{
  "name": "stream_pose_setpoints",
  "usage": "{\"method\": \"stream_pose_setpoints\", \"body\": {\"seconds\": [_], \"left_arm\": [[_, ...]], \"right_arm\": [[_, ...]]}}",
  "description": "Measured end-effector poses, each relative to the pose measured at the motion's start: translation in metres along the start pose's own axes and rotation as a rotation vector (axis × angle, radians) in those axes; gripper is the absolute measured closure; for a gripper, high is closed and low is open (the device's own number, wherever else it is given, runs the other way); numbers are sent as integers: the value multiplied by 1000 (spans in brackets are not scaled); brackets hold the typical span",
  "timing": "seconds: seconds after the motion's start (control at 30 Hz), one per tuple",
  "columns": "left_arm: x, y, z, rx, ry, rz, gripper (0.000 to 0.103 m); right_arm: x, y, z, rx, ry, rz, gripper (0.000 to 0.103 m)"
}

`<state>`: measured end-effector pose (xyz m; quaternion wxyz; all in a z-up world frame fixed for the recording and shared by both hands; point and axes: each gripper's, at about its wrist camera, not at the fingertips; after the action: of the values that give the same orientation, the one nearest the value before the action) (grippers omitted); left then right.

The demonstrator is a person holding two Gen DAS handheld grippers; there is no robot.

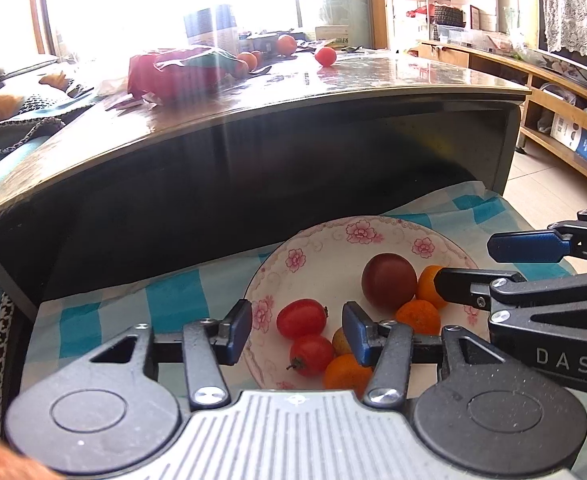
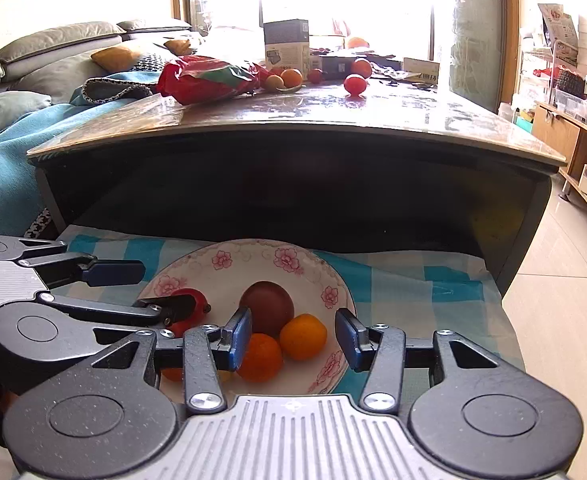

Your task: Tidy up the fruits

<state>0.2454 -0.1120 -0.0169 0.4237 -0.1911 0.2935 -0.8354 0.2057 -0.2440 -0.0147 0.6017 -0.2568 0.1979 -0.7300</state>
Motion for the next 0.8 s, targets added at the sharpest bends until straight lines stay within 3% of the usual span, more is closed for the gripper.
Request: {"method": "stream_pose_setpoints", "body": {"seconds": [0.8], "left_arm": [[21, -60, -17, 23, -47, 45, 27]], "right_arm": [[8, -54, -13, -27, 20, -27, 61]]}}
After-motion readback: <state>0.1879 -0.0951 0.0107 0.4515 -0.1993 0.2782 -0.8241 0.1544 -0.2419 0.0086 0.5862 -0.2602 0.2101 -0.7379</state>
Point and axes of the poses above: each gripper's, at about its wrist camera, not at the fingertips, and y roughly the way its jaws point, x to its right, z to its top, and after that the axes turned 15 degrees about -z, right-handed
